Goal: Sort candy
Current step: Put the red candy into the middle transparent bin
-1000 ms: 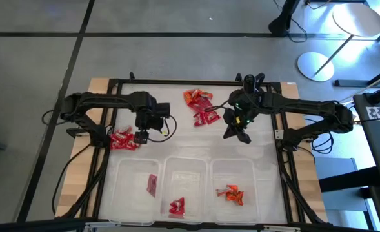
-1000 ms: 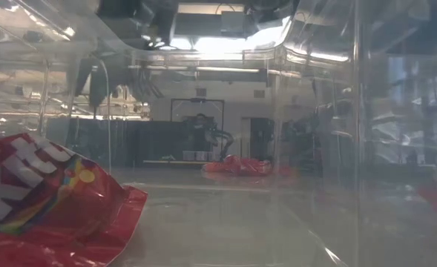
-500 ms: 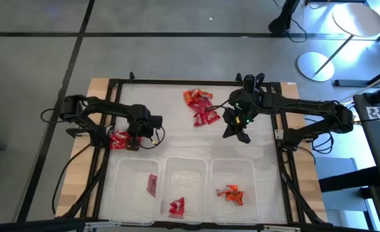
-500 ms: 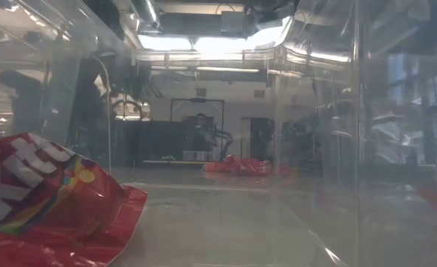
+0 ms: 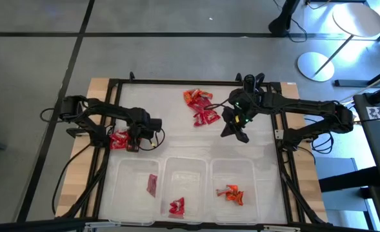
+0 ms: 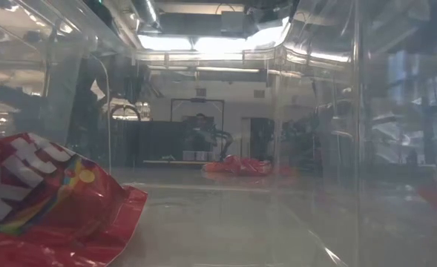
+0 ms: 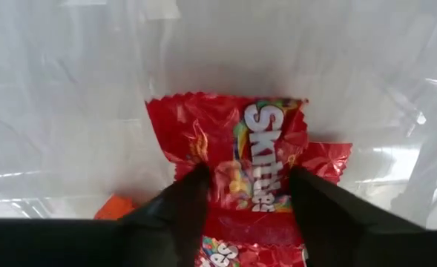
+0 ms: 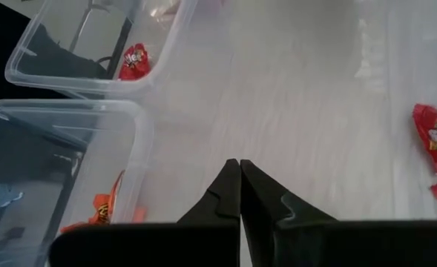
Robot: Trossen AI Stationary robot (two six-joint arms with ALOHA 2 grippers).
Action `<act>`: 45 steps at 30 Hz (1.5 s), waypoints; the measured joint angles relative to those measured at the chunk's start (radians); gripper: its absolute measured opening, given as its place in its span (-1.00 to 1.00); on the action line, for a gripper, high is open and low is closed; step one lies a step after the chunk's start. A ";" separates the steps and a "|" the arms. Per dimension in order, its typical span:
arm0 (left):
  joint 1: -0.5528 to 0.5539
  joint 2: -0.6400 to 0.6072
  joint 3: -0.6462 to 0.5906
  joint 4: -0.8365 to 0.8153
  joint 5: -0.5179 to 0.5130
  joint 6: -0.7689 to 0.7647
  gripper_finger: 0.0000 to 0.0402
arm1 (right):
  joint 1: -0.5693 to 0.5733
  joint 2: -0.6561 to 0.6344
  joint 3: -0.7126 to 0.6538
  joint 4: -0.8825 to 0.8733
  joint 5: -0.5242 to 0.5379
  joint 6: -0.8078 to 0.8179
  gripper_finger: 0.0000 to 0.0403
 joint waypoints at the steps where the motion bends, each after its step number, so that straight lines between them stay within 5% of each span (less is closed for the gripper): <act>1: 0.000 0.000 0.000 0.000 0.000 0.000 -0.30 | 0.000 0.000 0.000 0.004 0.000 0.000 -0.99; 7: 0.000 0.000 0.012 -0.009 0.000 -0.011 -0.93 | 0.000 0.000 0.000 0.022 0.000 0.000 -0.99; 14: 0.022 0.000 0.138 -0.158 0.007 -0.026 -0.93 | 0.000 0.000 0.000 0.023 0.000 -0.001 -0.99; 24: 0.026 0.000 0.539 -0.349 0.021 -0.089 -0.96 | 0.000 0.000 0.000 -0.008 -0.001 -0.018 -0.99; 33: -0.065 -0.001 0.832 -0.176 0.231 -0.036 -0.97 | 0.001 0.000 0.000 -0.008 -0.006 -0.070 -0.99; 40: -0.186 -0.001 0.861 -0.060 0.228 -0.141 -0.98 | 0.000 0.000 0.000 0.007 -0.001 -0.135 -0.99; 45: -0.305 0.002 0.861 -0.018 0.137 -0.181 -0.99 | 0.000 0.000 0.000 0.038 -0.001 -0.103 -0.99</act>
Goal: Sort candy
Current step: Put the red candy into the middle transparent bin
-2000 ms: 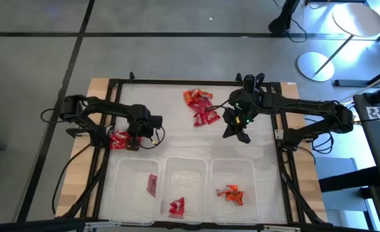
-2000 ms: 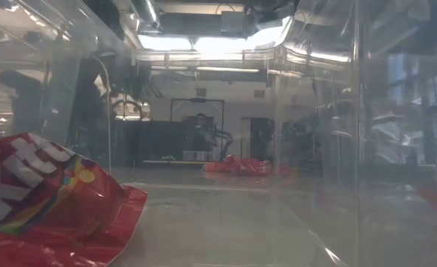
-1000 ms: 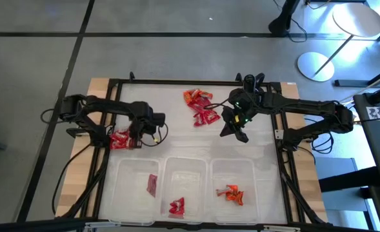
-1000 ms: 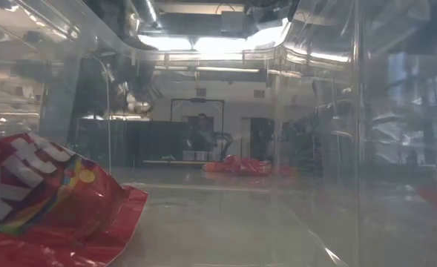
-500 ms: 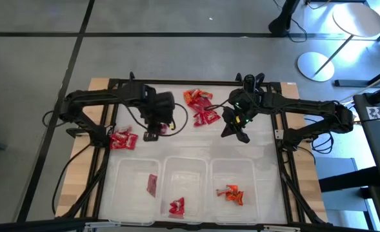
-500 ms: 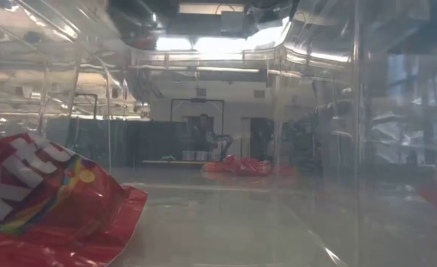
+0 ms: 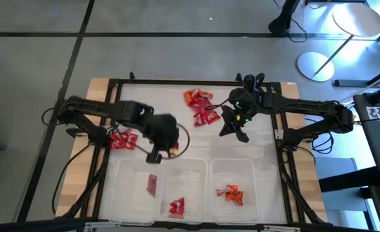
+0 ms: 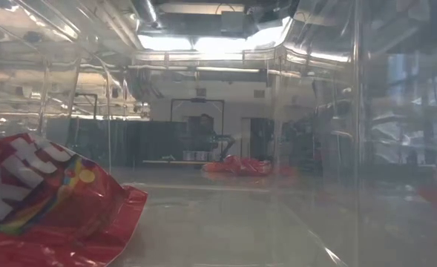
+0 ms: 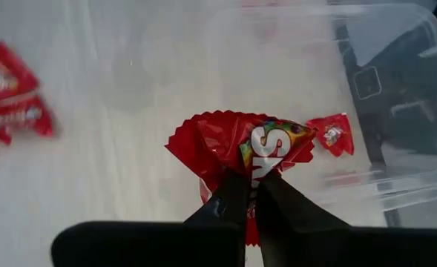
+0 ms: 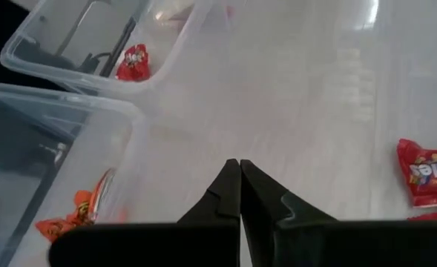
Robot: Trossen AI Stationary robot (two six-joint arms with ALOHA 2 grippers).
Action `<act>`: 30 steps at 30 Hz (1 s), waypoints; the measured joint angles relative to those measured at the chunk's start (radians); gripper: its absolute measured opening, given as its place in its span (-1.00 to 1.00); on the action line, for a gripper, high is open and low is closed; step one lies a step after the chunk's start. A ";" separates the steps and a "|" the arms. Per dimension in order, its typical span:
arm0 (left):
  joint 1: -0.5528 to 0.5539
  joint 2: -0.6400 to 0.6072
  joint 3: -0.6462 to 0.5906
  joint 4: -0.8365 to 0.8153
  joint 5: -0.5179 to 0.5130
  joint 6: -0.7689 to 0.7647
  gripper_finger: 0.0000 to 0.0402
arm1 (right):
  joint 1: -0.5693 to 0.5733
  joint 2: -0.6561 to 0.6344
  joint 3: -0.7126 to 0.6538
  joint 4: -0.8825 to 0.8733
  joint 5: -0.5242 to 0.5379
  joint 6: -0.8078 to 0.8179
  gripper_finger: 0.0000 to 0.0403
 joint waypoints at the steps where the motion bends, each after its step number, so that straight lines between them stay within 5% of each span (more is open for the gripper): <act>1: -0.022 0.003 0.000 0.016 -0.016 0.003 -0.99 | 0.000 0.000 0.000 0.005 0.003 0.010 -0.99; 9: -0.163 0.109 0.000 0.097 -0.081 0.079 -0.97 | 0.000 0.000 0.000 0.012 0.189 0.198 -0.99; 20: -0.230 0.387 0.000 0.192 -0.090 0.126 -0.97 | 0.001 0.000 0.000 -0.002 0.224 0.345 -0.99; 30: -0.311 0.493 -0.004 0.336 -0.093 0.066 -0.94 | 0.000 0.000 0.000 -0.018 0.314 0.350 -0.99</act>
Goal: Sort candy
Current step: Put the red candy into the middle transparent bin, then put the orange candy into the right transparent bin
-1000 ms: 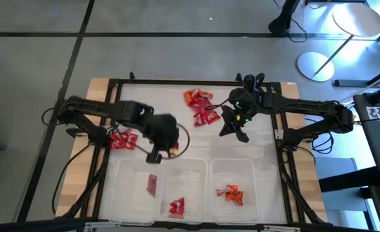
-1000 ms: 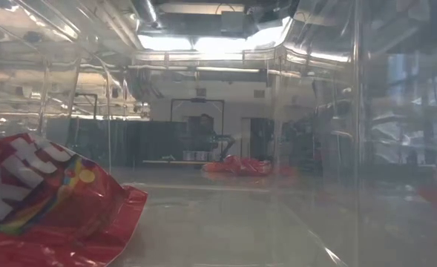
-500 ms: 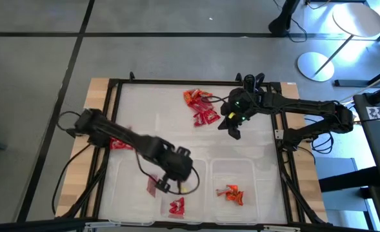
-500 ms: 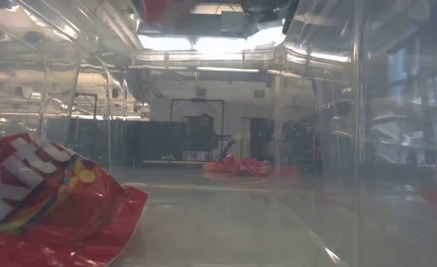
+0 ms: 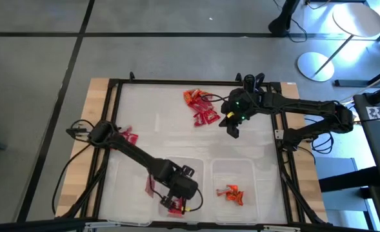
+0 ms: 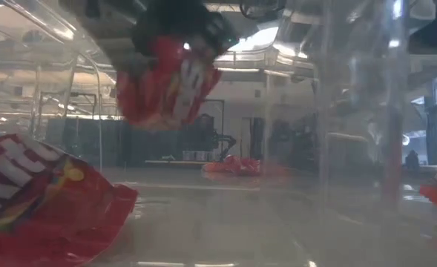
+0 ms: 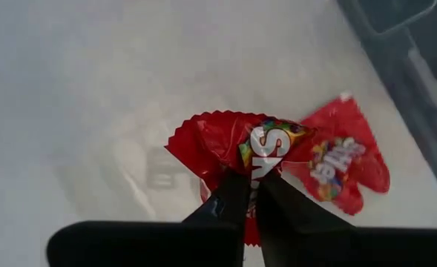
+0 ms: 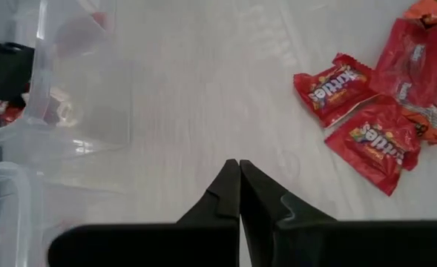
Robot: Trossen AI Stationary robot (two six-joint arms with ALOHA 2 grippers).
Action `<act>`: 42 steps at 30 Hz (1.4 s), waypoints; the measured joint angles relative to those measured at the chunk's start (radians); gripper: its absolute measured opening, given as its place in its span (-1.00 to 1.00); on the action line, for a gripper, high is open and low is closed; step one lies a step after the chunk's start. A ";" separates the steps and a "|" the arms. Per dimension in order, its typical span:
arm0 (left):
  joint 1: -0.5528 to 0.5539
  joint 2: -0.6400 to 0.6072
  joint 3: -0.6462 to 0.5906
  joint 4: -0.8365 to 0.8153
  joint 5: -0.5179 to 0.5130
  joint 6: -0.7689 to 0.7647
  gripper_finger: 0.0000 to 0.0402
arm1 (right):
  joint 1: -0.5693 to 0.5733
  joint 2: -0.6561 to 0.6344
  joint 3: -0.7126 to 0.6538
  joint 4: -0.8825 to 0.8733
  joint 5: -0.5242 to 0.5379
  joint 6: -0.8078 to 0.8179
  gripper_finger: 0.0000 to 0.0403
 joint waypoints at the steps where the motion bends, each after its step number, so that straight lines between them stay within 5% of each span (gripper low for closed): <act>1: -0.005 -0.008 0.002 0.008 -0.006 -0.013 -0.92 | 0.000 0.000 0.000 0.001 0.000 0.014 -0.99; 16: -0.018 -0.036 0.004 0.029 -0.022 -0.147 -0.09 | 0.001 0.000 0.000 -0.003 -0.012 0.048 -0.99; 30: 0.052 -0.177 0.259 -0.372 -0.026 -0.170 -0.09 | 0.001 0.000 0.000 -0.005 -0.019 0.046 -0.99; 42: 0.252 -0.401 0.277 -0.796 -0.108 -0.257 -0.09 | 0.001 0.000 0.000 -0.013 -0.124 -0.014 -0.99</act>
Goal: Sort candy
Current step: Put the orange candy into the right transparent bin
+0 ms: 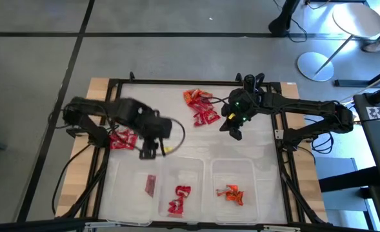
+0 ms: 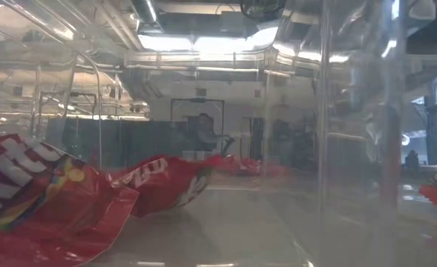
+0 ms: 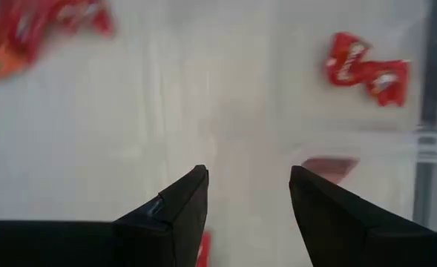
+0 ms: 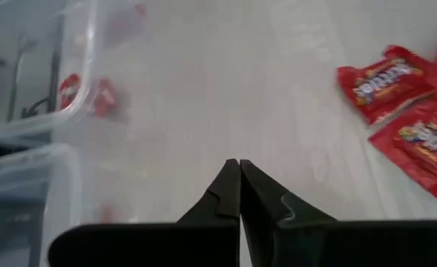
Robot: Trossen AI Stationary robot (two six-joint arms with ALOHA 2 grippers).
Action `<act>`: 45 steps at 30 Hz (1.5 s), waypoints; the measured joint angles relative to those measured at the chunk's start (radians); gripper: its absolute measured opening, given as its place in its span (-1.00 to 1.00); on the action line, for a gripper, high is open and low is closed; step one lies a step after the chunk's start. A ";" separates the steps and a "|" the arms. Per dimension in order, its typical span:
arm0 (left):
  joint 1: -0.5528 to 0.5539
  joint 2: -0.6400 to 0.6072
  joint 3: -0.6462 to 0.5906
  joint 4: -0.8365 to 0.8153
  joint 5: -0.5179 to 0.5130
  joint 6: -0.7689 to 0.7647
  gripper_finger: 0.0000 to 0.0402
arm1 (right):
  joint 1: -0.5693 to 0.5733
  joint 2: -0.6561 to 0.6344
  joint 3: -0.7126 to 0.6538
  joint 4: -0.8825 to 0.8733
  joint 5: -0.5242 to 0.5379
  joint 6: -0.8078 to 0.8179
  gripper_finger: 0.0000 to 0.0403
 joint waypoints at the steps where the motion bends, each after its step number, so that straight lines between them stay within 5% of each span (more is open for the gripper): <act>1: 0.025 -0.010 0.000 -0.010 0.000 -0.001 -0.08 | 0.000 0.000 0.000 -0.009 -0.014 -0.018 -0.99; 7: 0.194 -0.106 -0.105 -0.002 0.010 0.023 0.00 | 0.000 0.000 0.000 -0.081 -0.044 -0.129 -0.99; 14: 0.424 -0.224 -0.407 0.011 0.061 0.052 0.10 | 0.000 0.000 0.000 -0.082 -0.048 -0.190 -0.99; 23: 0.481 -0.247 -0.809 0.208 0.195 0.111 0.20 | 0.000 0.000 0.000 -0.094 -0.060 -0.203 -0.99; 38: 0.646 -0.246 -1.122 0.357 0.001 -0.147 0.20 | -0.001 0.000 0.000 -0.025 -0.061 -0.094 -0.99; 45: 0.736 -0.246 -1.204 0.425 -0.020 -0.096 0.20 | 0.000 0.000 0.000 -0.005 -0.061 -0.043 -0.99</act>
